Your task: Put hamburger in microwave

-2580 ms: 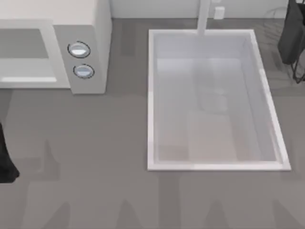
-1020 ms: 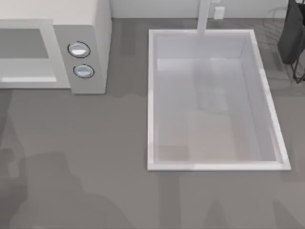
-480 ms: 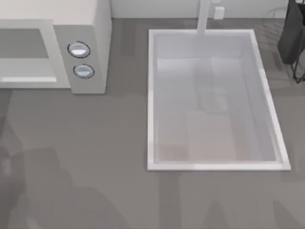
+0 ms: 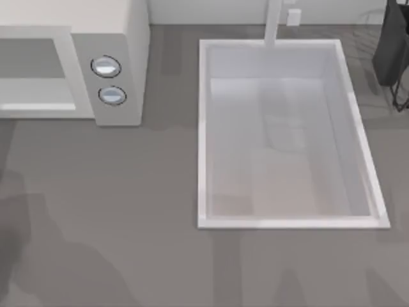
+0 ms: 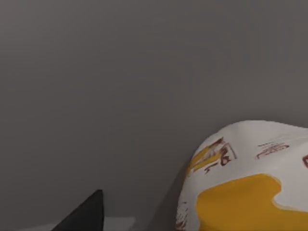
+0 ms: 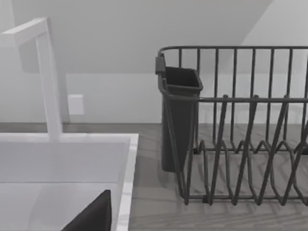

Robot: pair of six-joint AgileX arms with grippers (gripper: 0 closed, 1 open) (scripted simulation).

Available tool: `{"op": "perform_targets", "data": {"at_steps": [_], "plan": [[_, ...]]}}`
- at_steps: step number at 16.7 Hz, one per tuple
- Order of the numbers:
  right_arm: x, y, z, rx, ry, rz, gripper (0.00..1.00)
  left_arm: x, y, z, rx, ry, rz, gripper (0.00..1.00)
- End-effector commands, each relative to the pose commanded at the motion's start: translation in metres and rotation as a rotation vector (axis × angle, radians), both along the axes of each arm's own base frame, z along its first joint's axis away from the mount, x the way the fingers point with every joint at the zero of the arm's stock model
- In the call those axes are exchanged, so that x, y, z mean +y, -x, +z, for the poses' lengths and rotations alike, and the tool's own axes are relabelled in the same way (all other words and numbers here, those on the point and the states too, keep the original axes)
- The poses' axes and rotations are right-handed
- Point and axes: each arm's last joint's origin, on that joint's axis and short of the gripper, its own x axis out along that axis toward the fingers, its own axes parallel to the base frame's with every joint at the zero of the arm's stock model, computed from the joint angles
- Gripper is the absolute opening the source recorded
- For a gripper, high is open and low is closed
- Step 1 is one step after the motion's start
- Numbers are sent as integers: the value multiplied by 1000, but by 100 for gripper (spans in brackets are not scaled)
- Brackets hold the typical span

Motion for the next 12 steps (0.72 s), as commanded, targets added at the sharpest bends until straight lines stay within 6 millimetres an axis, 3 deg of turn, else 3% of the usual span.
{"op": "perform_targets", "data": {"at_steps": [2,6,12], "plan": [[0,0,0,0,0,0,100,-1,2,-10,4,2,0,100],[0,0,0,0,0,0,100,-1,2,-11,5,2,0,100],[0,0,0,0,0,0,100,-1,2,-11,5,2,0,55]]}}
